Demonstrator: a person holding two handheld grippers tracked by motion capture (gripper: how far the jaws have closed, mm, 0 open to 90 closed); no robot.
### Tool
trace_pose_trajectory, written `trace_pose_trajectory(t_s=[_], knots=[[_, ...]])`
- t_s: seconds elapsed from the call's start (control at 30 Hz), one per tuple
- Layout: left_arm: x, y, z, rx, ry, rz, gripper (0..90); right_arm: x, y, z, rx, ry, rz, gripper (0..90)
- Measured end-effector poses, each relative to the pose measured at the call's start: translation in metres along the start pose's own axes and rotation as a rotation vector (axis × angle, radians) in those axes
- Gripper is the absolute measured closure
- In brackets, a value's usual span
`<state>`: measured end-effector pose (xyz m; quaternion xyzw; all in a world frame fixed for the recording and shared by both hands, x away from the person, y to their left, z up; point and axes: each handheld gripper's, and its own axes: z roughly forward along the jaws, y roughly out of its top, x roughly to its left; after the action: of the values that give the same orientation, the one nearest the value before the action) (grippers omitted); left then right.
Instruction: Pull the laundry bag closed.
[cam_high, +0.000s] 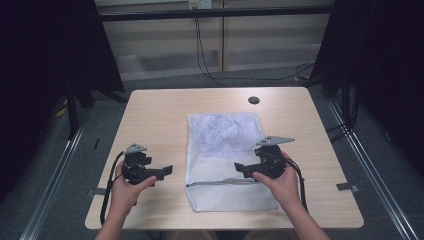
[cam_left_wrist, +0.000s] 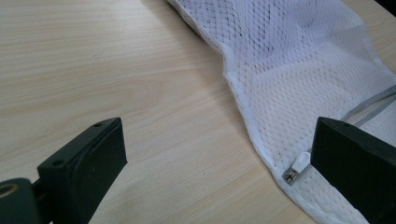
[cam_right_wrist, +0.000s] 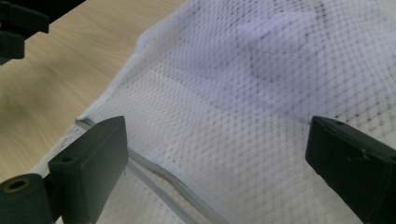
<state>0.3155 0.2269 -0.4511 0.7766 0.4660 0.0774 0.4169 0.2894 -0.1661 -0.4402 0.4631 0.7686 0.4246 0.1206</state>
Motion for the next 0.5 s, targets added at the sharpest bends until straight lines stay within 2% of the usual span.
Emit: trace_pose_trajectory(t_s=[0.37, 0.5], knots=[[-0.003, -0.002, 0.000, 0.010, -0.013, 0.012, 3.8, 0.013, 0.002, 0.016, 0.034, 0.052, 0.010, 8.2], [-0.006, -0.002, 0.000, 0.010, -0.006, 0.018, 3.9, 0.017, 0.004, 0.020, 0.033, 0.066, 0.011, 8.9]])
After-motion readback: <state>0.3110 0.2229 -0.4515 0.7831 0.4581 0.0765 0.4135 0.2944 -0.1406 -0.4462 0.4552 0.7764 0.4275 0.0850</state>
